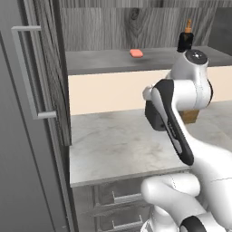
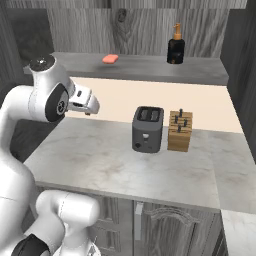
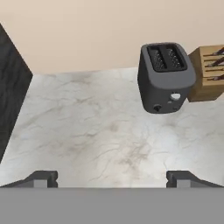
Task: Locate and retrieve the bar soap and soap dispenser from the cabinet. Place them next to the sink.
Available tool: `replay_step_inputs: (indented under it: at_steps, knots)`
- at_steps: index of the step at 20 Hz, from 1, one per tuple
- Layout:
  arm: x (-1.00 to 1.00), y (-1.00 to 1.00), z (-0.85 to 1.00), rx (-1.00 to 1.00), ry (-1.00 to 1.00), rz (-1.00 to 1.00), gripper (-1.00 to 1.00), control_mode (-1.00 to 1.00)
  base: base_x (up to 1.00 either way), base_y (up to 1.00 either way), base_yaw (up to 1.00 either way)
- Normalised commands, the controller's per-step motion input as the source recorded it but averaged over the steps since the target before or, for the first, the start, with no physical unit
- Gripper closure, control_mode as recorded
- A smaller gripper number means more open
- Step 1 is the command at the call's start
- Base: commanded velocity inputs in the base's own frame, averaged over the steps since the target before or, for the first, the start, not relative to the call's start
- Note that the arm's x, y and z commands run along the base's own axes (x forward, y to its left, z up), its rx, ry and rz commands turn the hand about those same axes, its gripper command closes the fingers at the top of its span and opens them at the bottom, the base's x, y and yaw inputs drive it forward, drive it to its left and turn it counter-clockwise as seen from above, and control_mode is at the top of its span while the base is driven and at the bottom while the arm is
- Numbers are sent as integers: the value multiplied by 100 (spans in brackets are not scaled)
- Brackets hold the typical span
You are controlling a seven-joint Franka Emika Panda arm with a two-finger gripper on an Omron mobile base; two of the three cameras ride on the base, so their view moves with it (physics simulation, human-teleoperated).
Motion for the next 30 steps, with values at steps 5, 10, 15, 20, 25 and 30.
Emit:
replay_step_inputs:
  at_steps: [5,10,15,20,25,30]
  knots:
    - [5,8,55,-4,-15,-12,-100,-100,0,0,0]
    - [9,0,66,-2,-1,-4,-100,-100,0,0,0]
    - [18,-2,39,0,-3,3,-100,-100,0,0,0]
    - [49,0,12,0,-17,8,-100,-100,0,0,0]
    - [27,0,7,-6,-23,5,-100,-100,0,0,0]
    - [2,0,21,-9,-7,-1,-100,-100,0,0,0]
